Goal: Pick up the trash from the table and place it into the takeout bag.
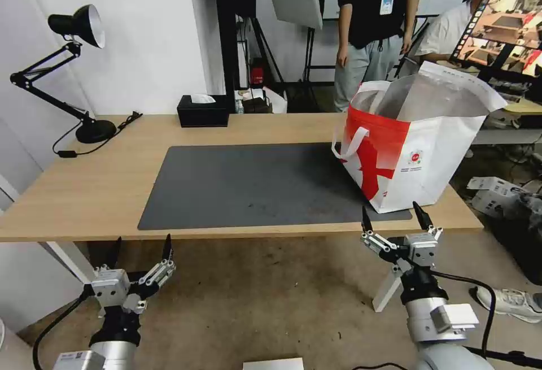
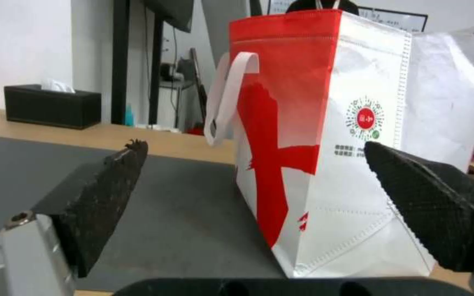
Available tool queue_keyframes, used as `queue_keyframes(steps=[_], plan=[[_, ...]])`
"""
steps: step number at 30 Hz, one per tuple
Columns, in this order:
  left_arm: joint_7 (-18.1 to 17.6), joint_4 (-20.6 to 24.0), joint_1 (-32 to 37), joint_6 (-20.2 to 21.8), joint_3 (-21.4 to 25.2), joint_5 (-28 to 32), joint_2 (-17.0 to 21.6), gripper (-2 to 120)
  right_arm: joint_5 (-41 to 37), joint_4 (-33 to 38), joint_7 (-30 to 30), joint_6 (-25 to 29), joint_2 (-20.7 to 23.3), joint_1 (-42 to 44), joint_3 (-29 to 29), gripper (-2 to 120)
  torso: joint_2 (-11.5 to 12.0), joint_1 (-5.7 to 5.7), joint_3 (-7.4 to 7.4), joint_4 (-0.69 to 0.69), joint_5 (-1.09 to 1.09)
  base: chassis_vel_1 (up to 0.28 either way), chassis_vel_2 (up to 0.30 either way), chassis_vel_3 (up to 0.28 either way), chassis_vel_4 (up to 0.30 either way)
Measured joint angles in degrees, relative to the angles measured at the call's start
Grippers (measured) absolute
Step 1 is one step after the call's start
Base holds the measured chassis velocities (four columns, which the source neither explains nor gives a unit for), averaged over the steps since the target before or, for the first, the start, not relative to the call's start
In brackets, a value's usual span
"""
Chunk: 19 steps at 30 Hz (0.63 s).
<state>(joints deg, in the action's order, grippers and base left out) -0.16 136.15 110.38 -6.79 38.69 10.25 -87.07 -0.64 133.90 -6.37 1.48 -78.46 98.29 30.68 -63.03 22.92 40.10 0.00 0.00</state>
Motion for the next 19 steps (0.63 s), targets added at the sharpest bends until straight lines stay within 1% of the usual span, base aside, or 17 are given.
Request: queue_keyframes(steps=[19], plan=[[-0.10, -0.08, -0.23, 0.18, -0.09, 0.13, 0.08, 100, -0.09, 0.00, -0.03, -0.08, 0.02, 0.01, 0.00, 100, 0.00, 0.00, 0.00, 0.00, 0.00, 0.000, 0.000, 0.000, 0.000]])
